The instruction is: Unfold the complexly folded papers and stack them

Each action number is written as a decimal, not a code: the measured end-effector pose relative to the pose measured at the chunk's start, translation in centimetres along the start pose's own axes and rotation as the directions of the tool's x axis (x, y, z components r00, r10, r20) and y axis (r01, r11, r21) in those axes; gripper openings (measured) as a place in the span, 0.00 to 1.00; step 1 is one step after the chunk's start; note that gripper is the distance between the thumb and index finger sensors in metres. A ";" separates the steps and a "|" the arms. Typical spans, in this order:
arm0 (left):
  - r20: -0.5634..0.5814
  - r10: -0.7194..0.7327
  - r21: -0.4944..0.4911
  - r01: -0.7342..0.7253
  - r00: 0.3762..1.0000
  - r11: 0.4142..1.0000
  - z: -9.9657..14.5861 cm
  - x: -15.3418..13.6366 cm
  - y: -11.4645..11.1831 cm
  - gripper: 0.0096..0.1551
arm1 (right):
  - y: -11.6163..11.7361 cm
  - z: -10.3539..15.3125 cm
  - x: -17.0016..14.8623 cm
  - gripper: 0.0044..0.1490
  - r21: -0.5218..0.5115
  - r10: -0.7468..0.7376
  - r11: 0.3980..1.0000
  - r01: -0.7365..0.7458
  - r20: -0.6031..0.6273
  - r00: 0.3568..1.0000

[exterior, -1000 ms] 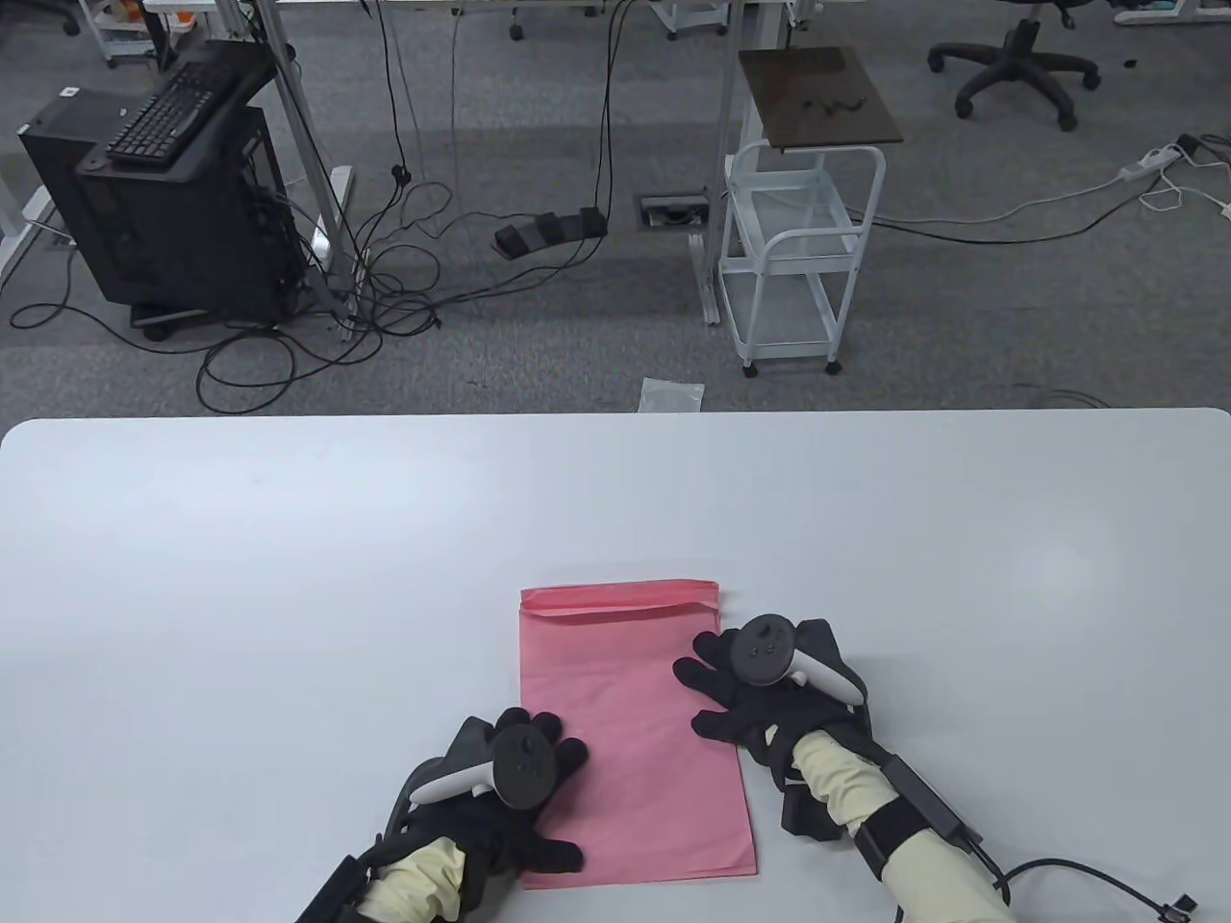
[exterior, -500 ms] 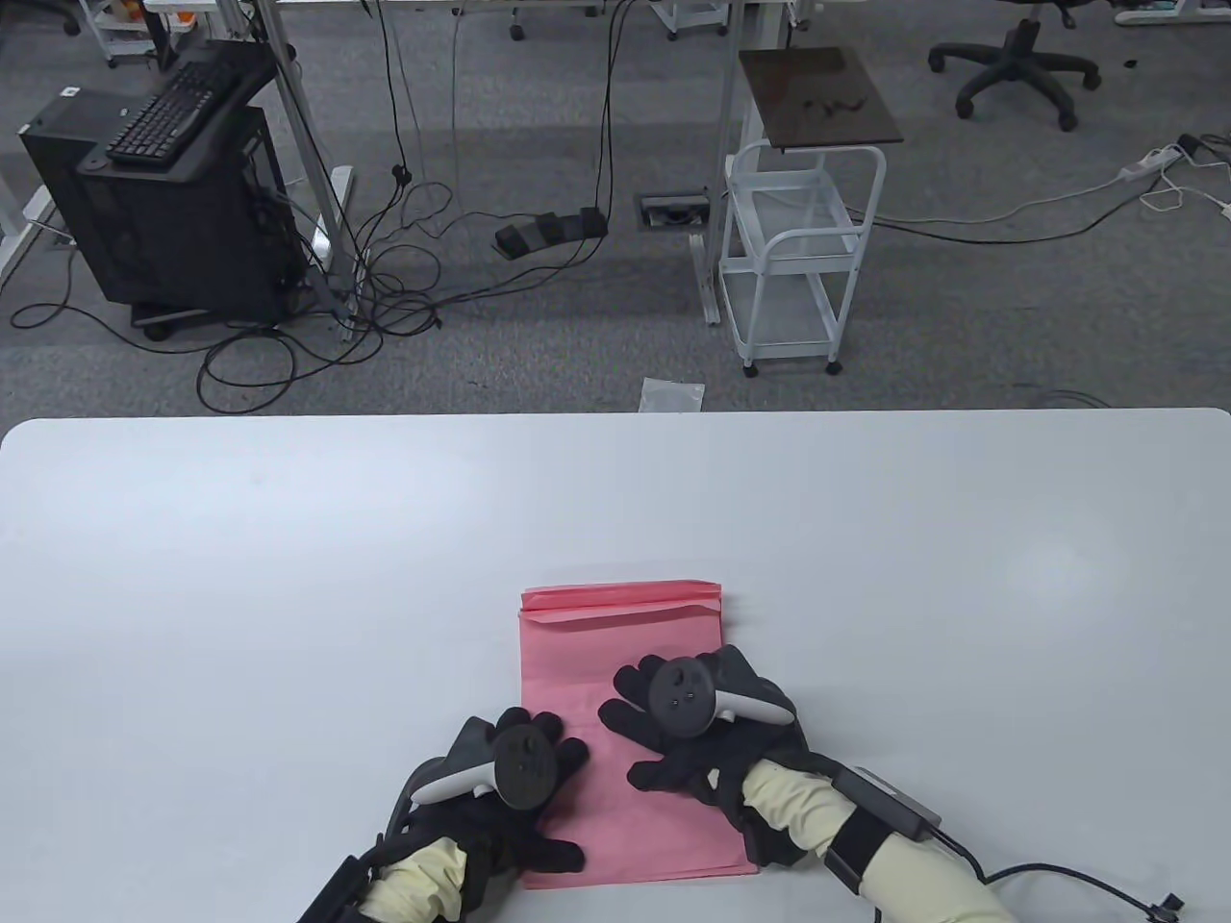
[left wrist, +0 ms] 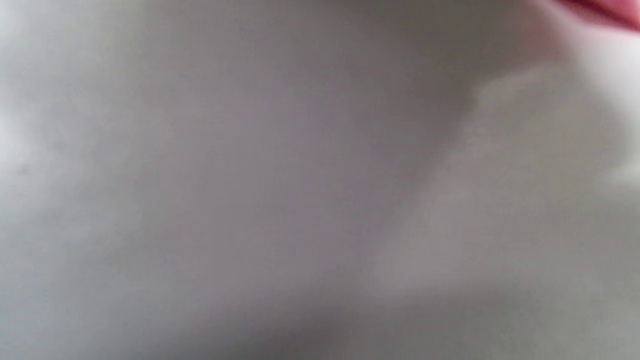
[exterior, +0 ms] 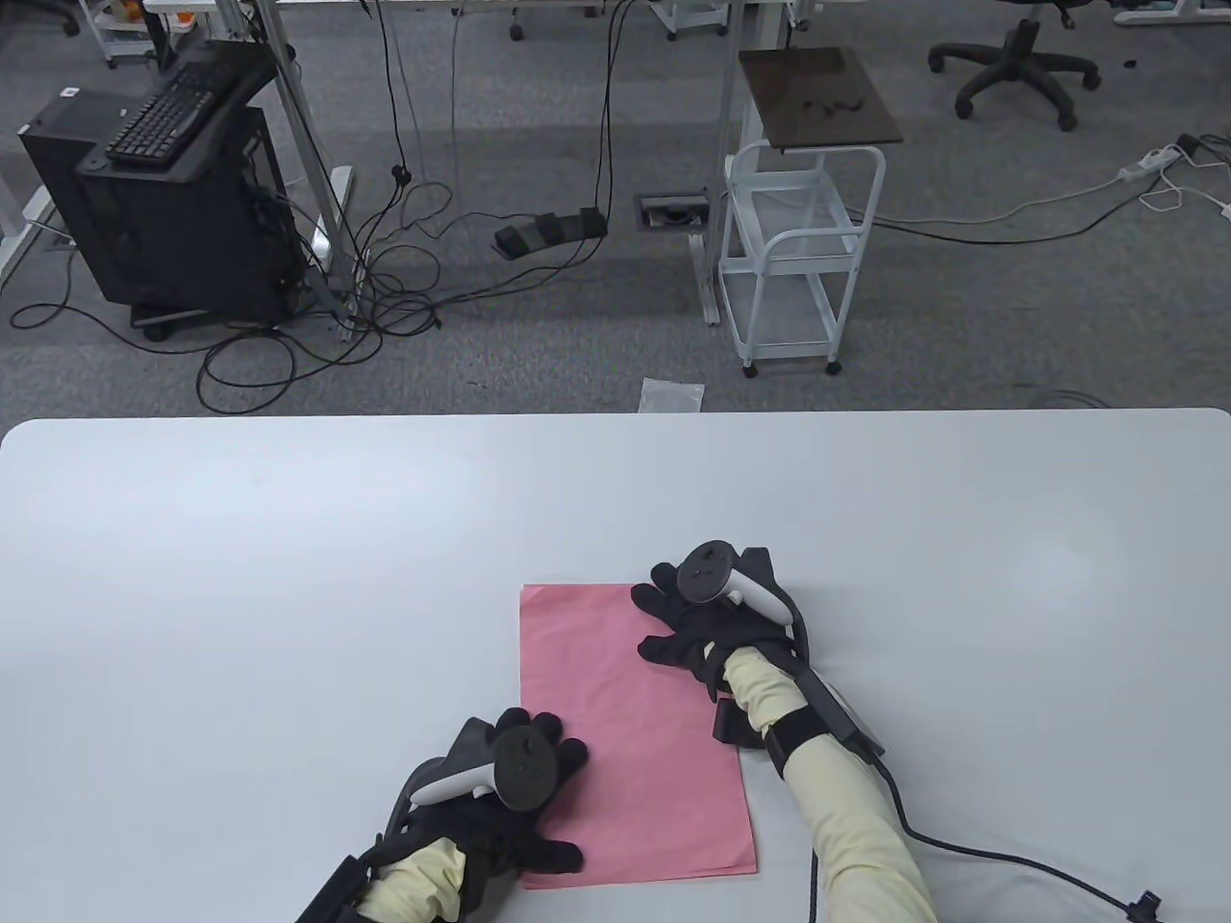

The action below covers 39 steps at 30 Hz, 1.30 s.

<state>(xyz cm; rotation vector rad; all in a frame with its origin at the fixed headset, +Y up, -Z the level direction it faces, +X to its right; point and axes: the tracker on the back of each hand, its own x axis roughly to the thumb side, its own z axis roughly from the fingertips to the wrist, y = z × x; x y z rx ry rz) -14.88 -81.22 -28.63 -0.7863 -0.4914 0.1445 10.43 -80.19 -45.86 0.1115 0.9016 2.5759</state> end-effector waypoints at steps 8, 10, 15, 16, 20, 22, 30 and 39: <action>0.000 0.000 -0.003 0.000 1.000 1.000 0.0 0.0 0.0 0.62 | -0.6 0.3 0.5 0.38 0.003 -0.036 0.999 0.036 -0.010 0.999; -0.003 0.001 -0.001 -0.001 1.000 1.000 0.0 0.0 0.0 0.62 | -1.0 1.4 1.1 0.42 -0.009 0.008 1.000 -0.008 0.009 1.000; -0.001 0.003 -0.002 -0.003 1.000 1.000 0.0 0.0 0.0 0.62 | -0.7 6.6 2.1 0.45 -0.210 0.156 0.971 -0.111 0.216 0.964; 0.000 0.003 -0.002 -0.003 1.000 1.000 0.0 0.0 0.0 0.62 | 0.0 8.1 2.0 0.45 -0.191 0.199 0.969 -0.156 0.237 0.951; 0.000 0.005 -0.002 -0.005 1.000 1.000 0.0 0.0 0.0 0.62 | 3.6 12.3 0.5 0.46 -0.083 0.286 0.958 -0.273 0.290 0.913; -0.001 0.005 0.000 -0.005 1.000 1.000 0.0 0.0 0.0 0.62 | 5.8 14.1 -0.8 0.46 -0.013 0.307 0.948 -0.317 0.292 0.906; -0.006 0.009 0.001 -0.009 1.000 1.000 0.0 0.0 0.1 0.62 | 9.9 15.1 -4.3 0.48 0.133 0.243 0.951 -0.279 0.234 0.941; -0.069 -0.077 0.038 0.080 0.995 0.996 0.7 2.4 1.1 0.61 | 10.2 14.9 -4.9 0.48 0.128 0.152 0.974 -0.188 0.244 0.958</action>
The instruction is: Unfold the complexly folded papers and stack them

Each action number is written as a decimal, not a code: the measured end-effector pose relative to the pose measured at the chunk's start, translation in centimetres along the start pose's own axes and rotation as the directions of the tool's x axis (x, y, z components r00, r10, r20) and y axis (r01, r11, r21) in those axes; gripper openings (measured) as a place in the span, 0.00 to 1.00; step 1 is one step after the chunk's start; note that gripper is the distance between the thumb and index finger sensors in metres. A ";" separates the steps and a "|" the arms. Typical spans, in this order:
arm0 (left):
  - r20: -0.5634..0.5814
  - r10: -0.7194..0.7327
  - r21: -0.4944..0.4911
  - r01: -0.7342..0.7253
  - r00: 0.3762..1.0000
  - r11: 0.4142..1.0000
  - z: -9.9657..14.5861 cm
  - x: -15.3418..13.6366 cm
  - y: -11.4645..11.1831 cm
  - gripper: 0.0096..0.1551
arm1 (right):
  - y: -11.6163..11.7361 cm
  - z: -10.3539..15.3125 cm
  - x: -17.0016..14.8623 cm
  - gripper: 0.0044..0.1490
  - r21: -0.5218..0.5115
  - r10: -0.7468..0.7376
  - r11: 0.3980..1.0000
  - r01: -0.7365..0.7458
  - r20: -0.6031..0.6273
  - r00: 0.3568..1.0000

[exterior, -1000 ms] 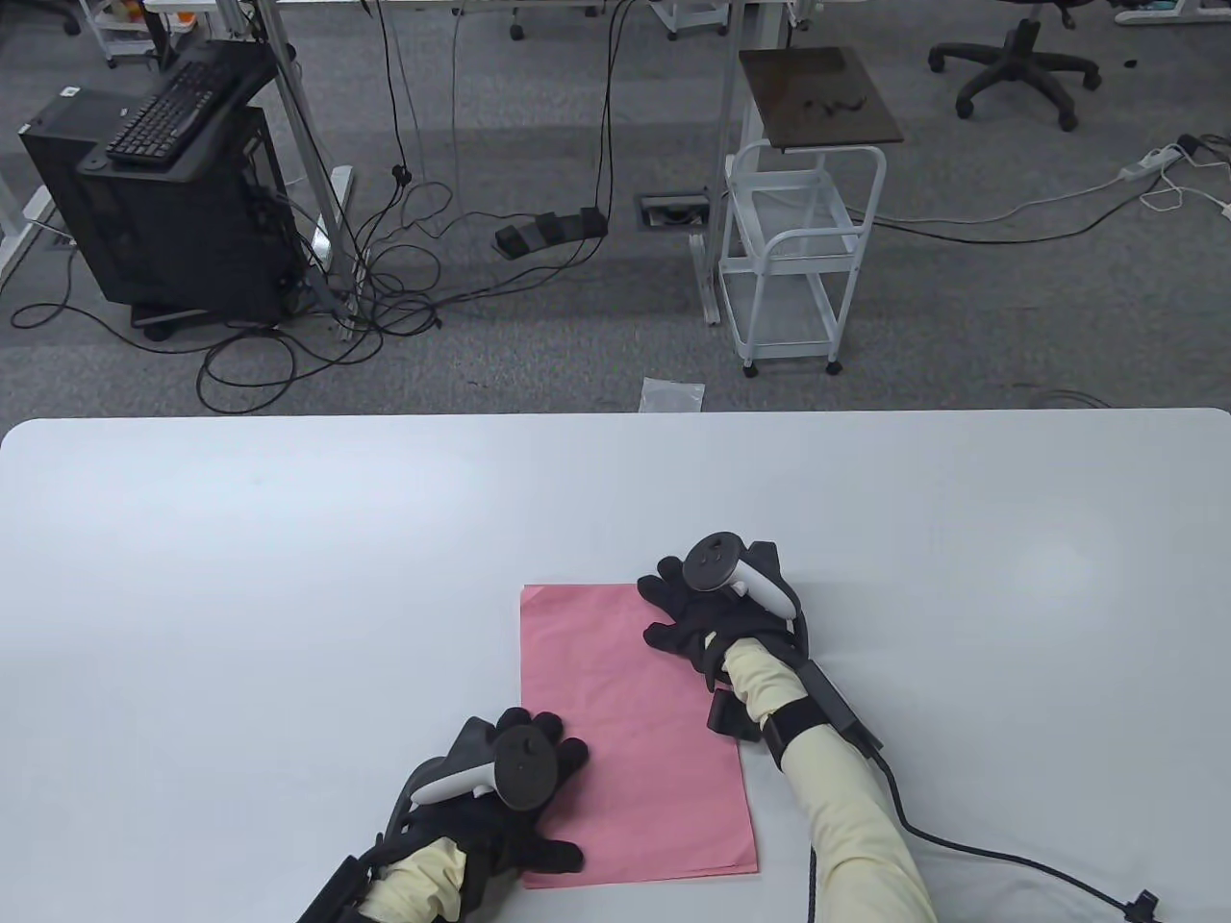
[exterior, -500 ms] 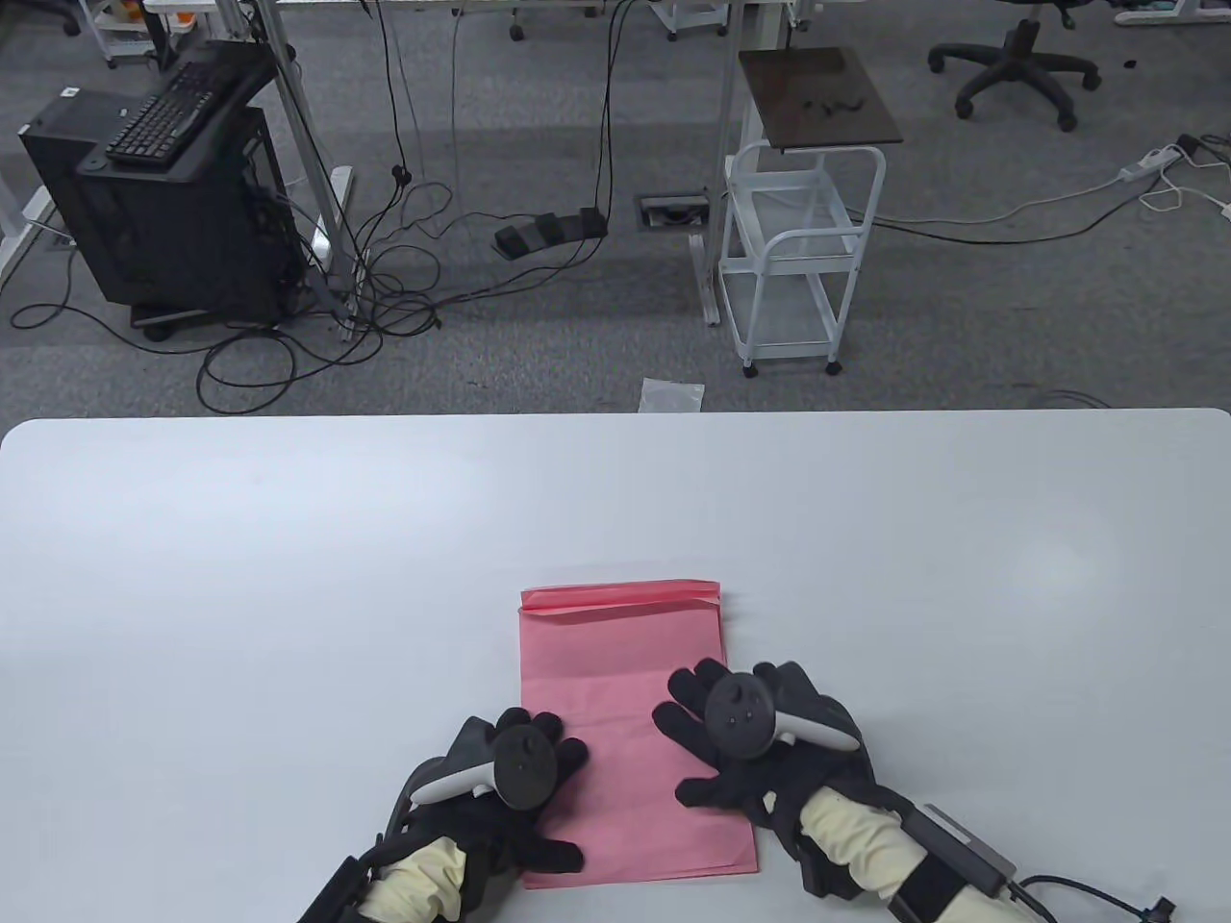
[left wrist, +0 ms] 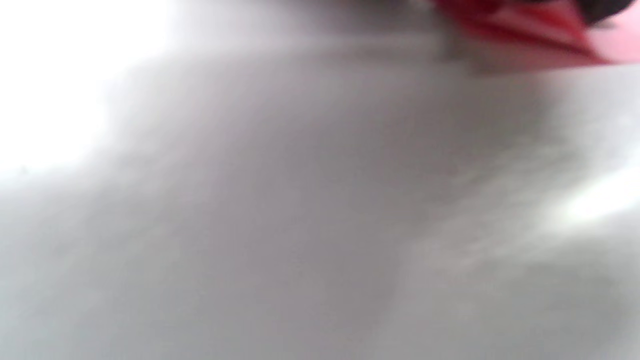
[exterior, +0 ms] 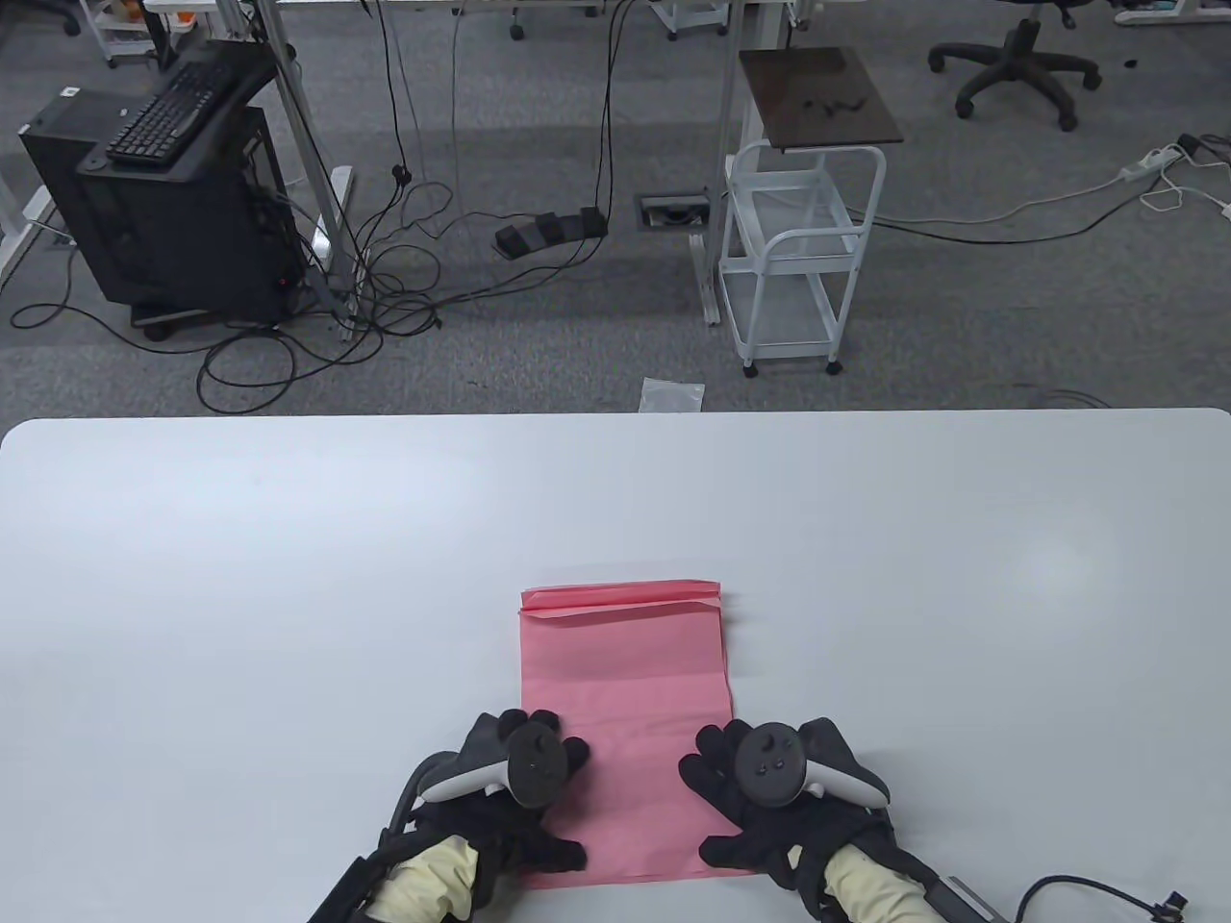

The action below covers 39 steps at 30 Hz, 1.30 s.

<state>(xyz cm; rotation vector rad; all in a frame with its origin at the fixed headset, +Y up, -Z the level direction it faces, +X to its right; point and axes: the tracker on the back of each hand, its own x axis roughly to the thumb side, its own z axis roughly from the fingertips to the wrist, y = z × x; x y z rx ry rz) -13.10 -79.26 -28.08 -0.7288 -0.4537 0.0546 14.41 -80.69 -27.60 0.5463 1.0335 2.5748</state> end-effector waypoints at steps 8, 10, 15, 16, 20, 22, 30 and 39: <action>0.085 0.108 -0.049 -0.105 0.990 0.993 -1.4 6.0 -1.6 0.51 | 0.1 0.0 0.0 0.48 -0.009 -0.005 1.000 0.005 0.004 1.000; 0.073 0.020 0.001 -0.020 0.997 1.000 -1.5 5.5 -1.7 0.51 | 0.1 0.1 -0.1 0.48 -0.010 -0.005 1.000 0.005 0.002 1.000; 0.000 0.059 -0.052 -0.059 0.998 0.997 -0.3 2.0 -1.6 0.50 | 0.1 0.0 -0.1 0.48 -0.008 -0.007 1.000 0.007 0.001 1.000; -0.030 0.066 -0.059 -0.068 0.997 0.996 0.3 0.6 -1.5 0.50 | 0.1 0.1 -0.1 0.48 -0.008 -0.007 1.000 0.007 0.002 1.000; -0.119 0.115 -0.067 -0.124 0.986 0.990 1.9 -3.5 -1.6 0.51 | 0.1 0.0 -0.1 0.48 -0.005 -0.009 1.000 0.009 0.002 1.000; -0.142 0.130 -0.063 -0.140 0.981 0.988 2.4 -4.6 -1.7 0.51 | 0.1 0.0 -0.1 0.48 -0.003 -0.009 1.000 0.009 0.003 1.000; -0.105 0.098 0.100 -0.087 0.990 0.991 2.9 -3.1 0.7 0.47 | 0.1 0.0 -0.1 0.48 0.001 -0.011 1.000 0.011 0.003 1.000; 0.144 -0.078 -0.064 0.088 0.986 0.994 -2.5 4.0 1.1 0.45 | 0.2 0.0 -0.2 0.48 0.006 -0.017 1.000 0.017 0.002 1.000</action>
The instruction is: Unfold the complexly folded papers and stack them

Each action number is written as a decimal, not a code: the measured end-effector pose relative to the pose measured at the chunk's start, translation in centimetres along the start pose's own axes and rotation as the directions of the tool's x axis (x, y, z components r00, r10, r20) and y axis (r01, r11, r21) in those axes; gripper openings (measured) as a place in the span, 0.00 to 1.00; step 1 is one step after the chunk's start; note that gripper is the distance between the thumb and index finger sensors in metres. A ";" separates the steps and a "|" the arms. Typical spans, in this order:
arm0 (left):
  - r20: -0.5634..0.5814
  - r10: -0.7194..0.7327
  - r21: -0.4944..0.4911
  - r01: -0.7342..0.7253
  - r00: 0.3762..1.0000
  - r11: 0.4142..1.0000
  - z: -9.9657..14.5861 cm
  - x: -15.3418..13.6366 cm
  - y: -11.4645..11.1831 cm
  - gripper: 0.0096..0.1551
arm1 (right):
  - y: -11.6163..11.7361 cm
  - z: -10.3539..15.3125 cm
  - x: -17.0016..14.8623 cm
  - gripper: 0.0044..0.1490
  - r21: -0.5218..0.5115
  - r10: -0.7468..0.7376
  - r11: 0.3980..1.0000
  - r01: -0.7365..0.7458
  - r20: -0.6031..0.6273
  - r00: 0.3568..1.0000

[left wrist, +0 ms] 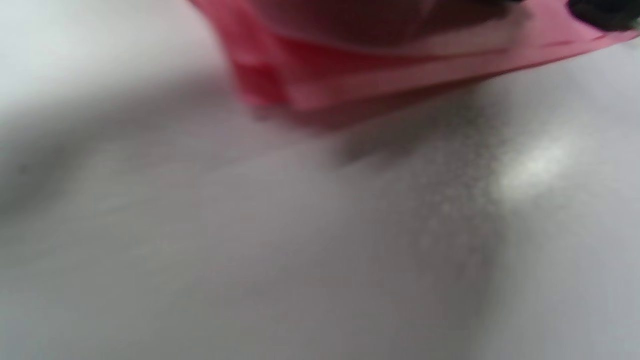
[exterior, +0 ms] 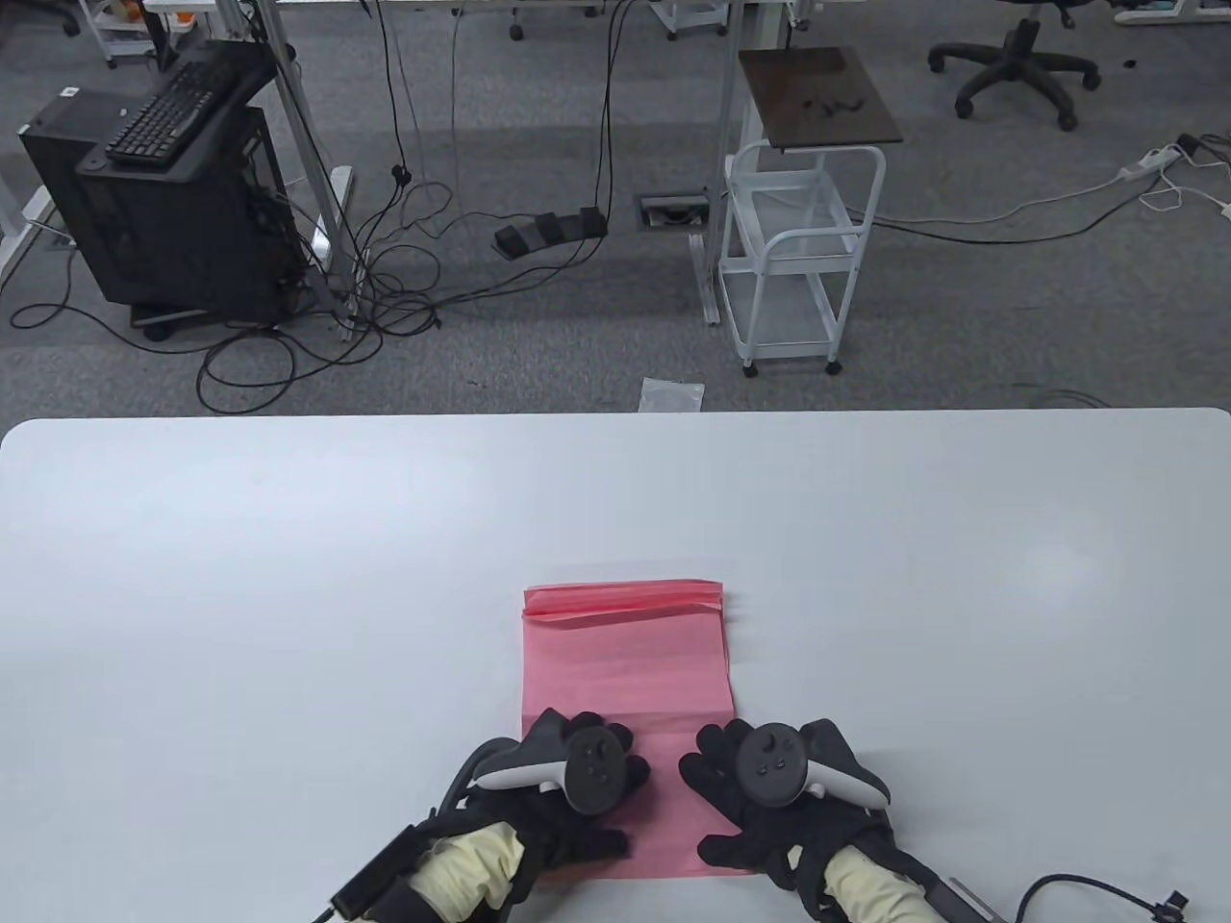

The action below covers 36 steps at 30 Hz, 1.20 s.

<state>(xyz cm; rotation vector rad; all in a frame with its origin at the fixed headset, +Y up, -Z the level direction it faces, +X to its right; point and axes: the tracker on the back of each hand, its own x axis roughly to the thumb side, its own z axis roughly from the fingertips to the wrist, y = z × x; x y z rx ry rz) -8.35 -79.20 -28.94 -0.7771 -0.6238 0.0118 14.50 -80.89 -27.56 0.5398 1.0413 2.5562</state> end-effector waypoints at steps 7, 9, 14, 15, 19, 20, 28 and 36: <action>-0.220 0.150 0.062 -0.139 0.964 0.988 -0.3 -6.0 1.4 0.44 | 0.0 0.0 0.0 0.48 0.002 -0.002 1.000 0.002 0.001 1.000; -0.270 0.234 0.090 -0.218 0.934 0.972 0.2 -8.5 1.6 0.42 | 0.0 0.0 0.0 0.48 0.001 -0.001 1.000 0.001 0.001 1.000; -0.297 0.298 0.111 -0.277 0.907 0.954 0.9 -10.5 1.6 0.41 | 0.0 0.0 0.0 0.48 0.001 0.000 1.000 0.000 0.000 1.000; -0.297 0.298 0.110 -0.278 0.907 0.954 0.9 -10.5 1.6 0.41 | 0.0 0.0 0.0 0.48 0.001 0.000 1.000 0.000 0.000 1.000; -0.301 0.299 0.112 -0.278 0.905 0.954 1.0 -10.2 1.8 0.41 | 0.0 0.0 0.0 0.48 0.001 0.000 1.000 0.000 0.000 1.000; -0.303 0.297 0.120 -0.274 0.905 0.954 1.2 -9.8 2.2 0.40 | 0.0 0.0 0.0 0.48 0.001 0.000 1.000 0.000 0.000 1.000; -0.027 0.037 0.105 -0.034 0.999 0.994 0.1 -2.0 2.6 0.42 | 0.0 0.0 0.0 0.48 0.003 -0.003 1.000 0.003 0.000 1.000; -0.149 0.149 0.096 -0.136 0.977 0.986 -4.7 -4.1 4.5 0.41 | 0.0 0.0 0.0 0.48 0.003 -0.003 1.000 0.003 0.000 1.000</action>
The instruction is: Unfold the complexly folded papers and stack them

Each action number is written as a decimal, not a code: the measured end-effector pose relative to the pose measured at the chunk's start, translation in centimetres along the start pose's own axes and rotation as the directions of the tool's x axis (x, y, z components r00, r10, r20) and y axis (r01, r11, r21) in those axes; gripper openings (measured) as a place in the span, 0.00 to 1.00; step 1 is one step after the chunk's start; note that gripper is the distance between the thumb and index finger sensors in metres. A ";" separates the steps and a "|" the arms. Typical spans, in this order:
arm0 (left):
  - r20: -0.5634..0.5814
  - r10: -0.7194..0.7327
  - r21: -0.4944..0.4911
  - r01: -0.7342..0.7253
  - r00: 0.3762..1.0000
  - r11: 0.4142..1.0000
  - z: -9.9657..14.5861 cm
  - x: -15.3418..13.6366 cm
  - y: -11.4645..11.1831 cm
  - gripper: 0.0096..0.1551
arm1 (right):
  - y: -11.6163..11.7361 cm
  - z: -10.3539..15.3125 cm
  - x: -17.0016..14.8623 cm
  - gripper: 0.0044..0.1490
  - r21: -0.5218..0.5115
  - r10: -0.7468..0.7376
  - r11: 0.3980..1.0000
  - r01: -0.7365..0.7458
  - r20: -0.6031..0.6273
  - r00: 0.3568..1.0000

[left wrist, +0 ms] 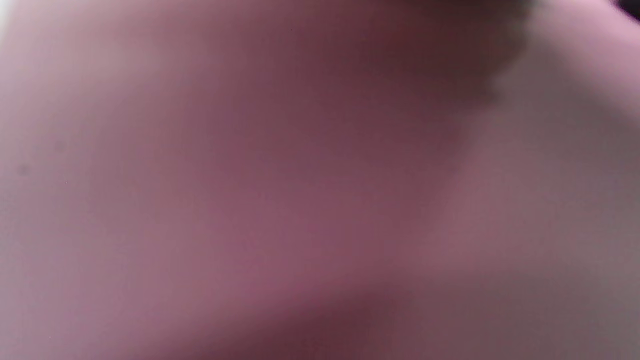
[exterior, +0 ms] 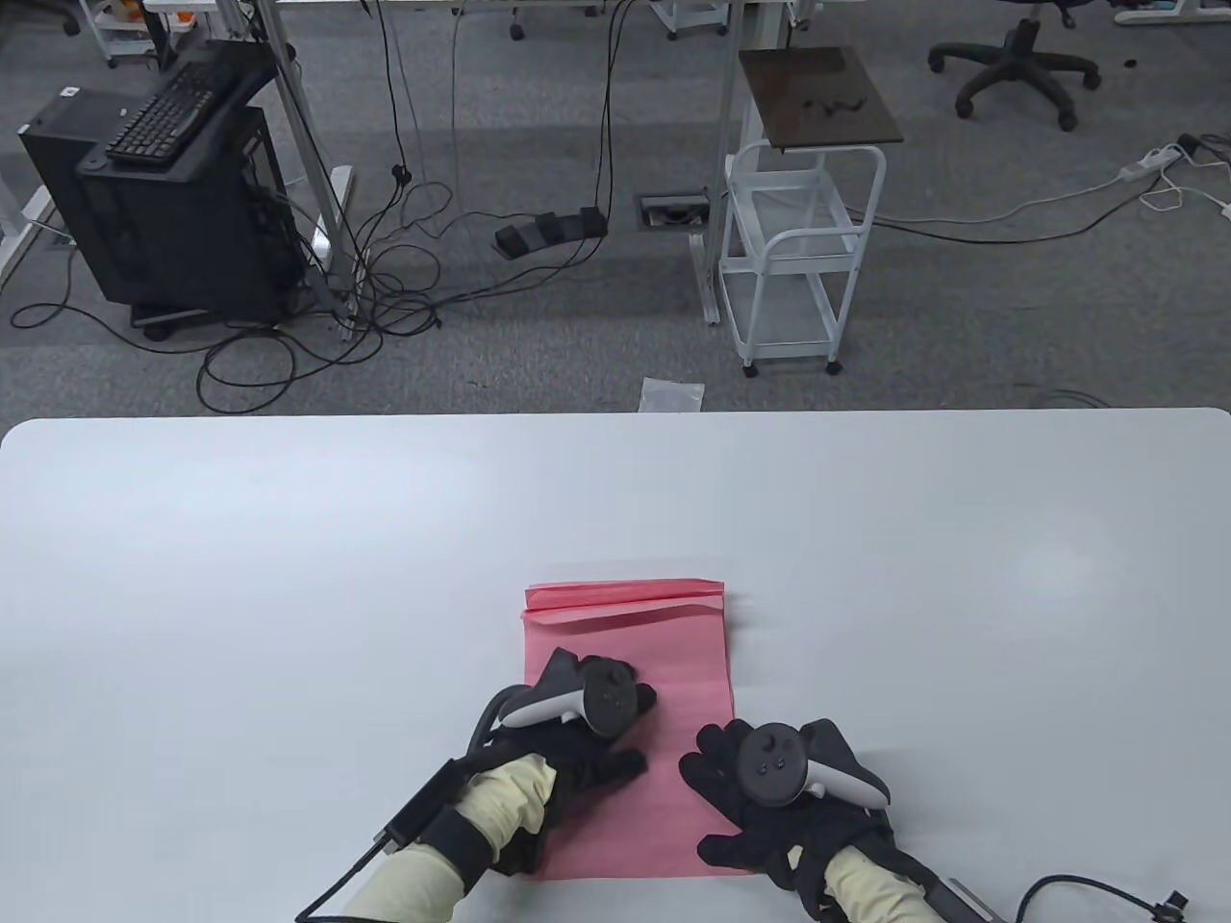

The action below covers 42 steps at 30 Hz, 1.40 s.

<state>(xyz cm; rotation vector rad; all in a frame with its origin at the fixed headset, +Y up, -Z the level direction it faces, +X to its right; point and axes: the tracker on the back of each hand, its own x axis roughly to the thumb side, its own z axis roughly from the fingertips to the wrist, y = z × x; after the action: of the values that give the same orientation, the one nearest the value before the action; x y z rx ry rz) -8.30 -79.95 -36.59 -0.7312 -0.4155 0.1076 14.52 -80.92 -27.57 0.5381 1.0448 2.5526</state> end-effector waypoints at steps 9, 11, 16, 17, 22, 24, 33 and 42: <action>-0.226 0.206 0.095 -0.188 0.952 0.977 -2.3 -7.1 4.5 0.39 | 0.0 0.0 0.0 0.48 0.006 -0.003 1.000 0.003 0.000 1.000; -0.205 0.251 0.101 -0.234 0.946 0.967 -2.2 -7.2 4.4 0.38 | 0.0 0.0 0.0 0.48 0.007 -0.006 1.000 0.006 0.001 1.000; -0.191 0.258 0.128 -0.237 0.947 0.963 -1.9 -7.0 4.6 0.39 | 0.0 0.0 0.0 0.48 0.004 -0.009 1.000 0.009 0.004 1.000; -0.170 0.304 0.136 -0.283 0.937 0.949 -1.5 -6.9 4.8 0.39 | -0.1 0.1 0.2 0.48 -0.020 -0.002 1.000 0.002 0.007 1.000; -0.064 0.234 0.260 -0.210 0.970 0.942 3.2 -4.3 6.3 0.41 | -2.0 1.7 2.1 0.45 -0.146 0.012 0.989 -0.006 0.039 0.999; -0.057 0.164 0.309 -0.139 0.985 0.941 5.7 -2.9 6.6 0.42 | -3.4 2.5 2.9 0.45 -0.237 -0.004 0.971 0.014 0.041 0.999; 0.023 0.168 0.463 -0.160 0.986 0.872 14.8 3.0 -0.4 0.42 | -4.4 5.9 7.3 0.44 -0.499 0.043 0.865 -0.058 -0.043 0.998; 0.044 0.136 0.512 -0.139 0.990 0.848 15.6 4.2 -3.2 0.42 | -1.7 4.7 7.4 0.44 -0.445 0.067 0.893 -0.073 -0.029 0.997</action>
<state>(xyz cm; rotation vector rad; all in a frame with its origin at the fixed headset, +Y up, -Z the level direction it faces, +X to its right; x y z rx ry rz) -10.92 -71.56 -22.65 -0.2269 -0.3182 0.3446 10.48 -73.73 -24.11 0.4355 0.4151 2.7363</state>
